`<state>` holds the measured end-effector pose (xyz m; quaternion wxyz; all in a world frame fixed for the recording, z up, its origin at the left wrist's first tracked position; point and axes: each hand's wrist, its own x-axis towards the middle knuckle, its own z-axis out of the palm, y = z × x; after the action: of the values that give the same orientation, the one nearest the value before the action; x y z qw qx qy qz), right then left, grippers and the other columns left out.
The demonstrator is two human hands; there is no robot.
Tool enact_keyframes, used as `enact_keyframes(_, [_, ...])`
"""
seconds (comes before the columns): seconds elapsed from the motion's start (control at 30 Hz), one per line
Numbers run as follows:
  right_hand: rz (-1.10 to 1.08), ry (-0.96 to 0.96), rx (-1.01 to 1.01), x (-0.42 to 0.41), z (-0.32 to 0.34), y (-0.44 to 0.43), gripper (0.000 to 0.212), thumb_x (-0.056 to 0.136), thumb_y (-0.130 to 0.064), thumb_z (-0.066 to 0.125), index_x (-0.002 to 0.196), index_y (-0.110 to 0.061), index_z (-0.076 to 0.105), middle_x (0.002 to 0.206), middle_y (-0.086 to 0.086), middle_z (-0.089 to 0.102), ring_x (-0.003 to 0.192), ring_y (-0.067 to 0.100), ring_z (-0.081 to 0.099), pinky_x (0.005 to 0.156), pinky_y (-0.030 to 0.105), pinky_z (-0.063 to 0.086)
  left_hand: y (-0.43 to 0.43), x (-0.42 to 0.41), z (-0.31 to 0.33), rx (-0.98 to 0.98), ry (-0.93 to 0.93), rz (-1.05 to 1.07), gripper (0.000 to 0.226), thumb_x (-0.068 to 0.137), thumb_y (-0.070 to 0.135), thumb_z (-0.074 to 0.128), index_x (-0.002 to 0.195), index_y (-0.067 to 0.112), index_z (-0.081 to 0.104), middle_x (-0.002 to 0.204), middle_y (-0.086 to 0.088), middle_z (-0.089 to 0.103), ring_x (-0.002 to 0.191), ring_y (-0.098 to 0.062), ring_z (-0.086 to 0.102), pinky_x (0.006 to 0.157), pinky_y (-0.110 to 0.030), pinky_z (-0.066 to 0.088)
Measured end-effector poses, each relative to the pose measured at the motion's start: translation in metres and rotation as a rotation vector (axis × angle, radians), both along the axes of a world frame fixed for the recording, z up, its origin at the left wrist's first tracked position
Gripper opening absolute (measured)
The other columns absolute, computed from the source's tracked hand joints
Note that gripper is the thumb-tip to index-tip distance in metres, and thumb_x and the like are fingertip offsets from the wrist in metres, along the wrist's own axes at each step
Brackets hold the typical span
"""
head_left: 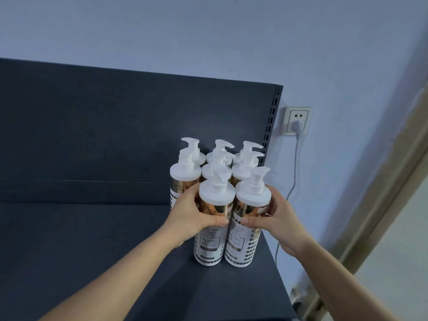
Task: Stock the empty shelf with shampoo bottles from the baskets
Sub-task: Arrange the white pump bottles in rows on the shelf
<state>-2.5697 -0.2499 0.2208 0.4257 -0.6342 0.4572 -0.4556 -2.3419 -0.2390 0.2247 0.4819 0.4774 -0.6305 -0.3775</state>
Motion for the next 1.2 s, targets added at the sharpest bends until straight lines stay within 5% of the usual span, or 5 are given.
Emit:
enact_keyframes(0.2, [0.01, 0.081, 0.005, 0.001, 0.002, -0.002, 0.079, 0.064, -0.006, 0.089, 0.128, -0.033, 0.052, 0.113, -0.013, 0.068, 0.109, 0.005, 0.062, 0.09, 0.03, 0.052, 0.007, -0.002, -0.001, -0.028, -0.046, 0.073, 0.075, 0.042, 0.046, 0.088, 0.105, 0.061, 0.051, 0.107, 0.04, 0.06, 0.098, 0.018, 0.057, 0.081, -0.011, 0.045])
enact_keyframes(0.3, [0.007, 0.13, -0.03, 0.004, 0.002, 0.002, 0.075, 0.067, -0.011, 0.088, 0.124, -0.038, 0.047, 0.113, -0.016, 0.063, 0.102, -0.01, 0.058, 0.079, 0.014, 0.051, 0.015, -0.002, 0.005, -0.062, -0.164, 0.074, 0.077, 0.047, 0.046, 0.086, 0.1, 0.077, 0.04, 0.107, 0.051, 0.05, 0.099, 0.028, 0.048, 0.07, 0.002, 0.041])
enact_keyframes(0.43, [-0.063, 0.162, -0.078, 0.007, -0.001, 0.006, 0.075, 0.06, -0.018, 0.094, 0.118, -0.03, 0.048, 0.103, -0.018, 0.064, 0.086, -0.025, 0.054, 0.062, -0.001, 0.043, 0.02, 0.002, -0.002, -0.027, -0.286, 0.087, 0.074, 0.056, 0.031, 0.089, 0.106, 0.061, 0.042, 0.102, 0.04, 0.058, 0.094, 0.03, 0.048, 0.068, -0.004, 0.039])
enact_keyframes(0.63, [-0.097, 0.25, -0.094, 0.001, 0.001, 0.005, 0.064, 0.06, -0.03, 0.093, 0.107, -0.038, 0.051, 0.083, -0.037, 0.066, 0.086, -0.015, 0.058, 0.07, 0.015, 0.042, 0.018, 0.0, -0.009, 0.01, -0.315, 0.168, 0.067, 0.06, 0.025, 0.089, 0.11, 0.042, 0.048, 0.096, 0.031, 0.057, 0.09, 0.018, 0.05, 0.07, -0.009, 0.036])
enact_keyframes(1.2, [-0.046, 0.25, -0.04, -0.003, 0.004, 0.002, 0.067, 0.069, -0.024, 0.086, 0.123, -0.03, 0.047, 0.106, -0.017, 0.061, 0.095, -0.003, 0.056, 0.069, 0.013, 0.041, 0.014, -0.002, -0.013, 0.054, -0.302, 0.15, 0.07, 0.063, 0.024, 0.089, 0.116, 0.041, 0.047, 0.101, 0.03, 0.056, 0.091, 0.02, 0.049, 0.071, -0.007, 0.036])
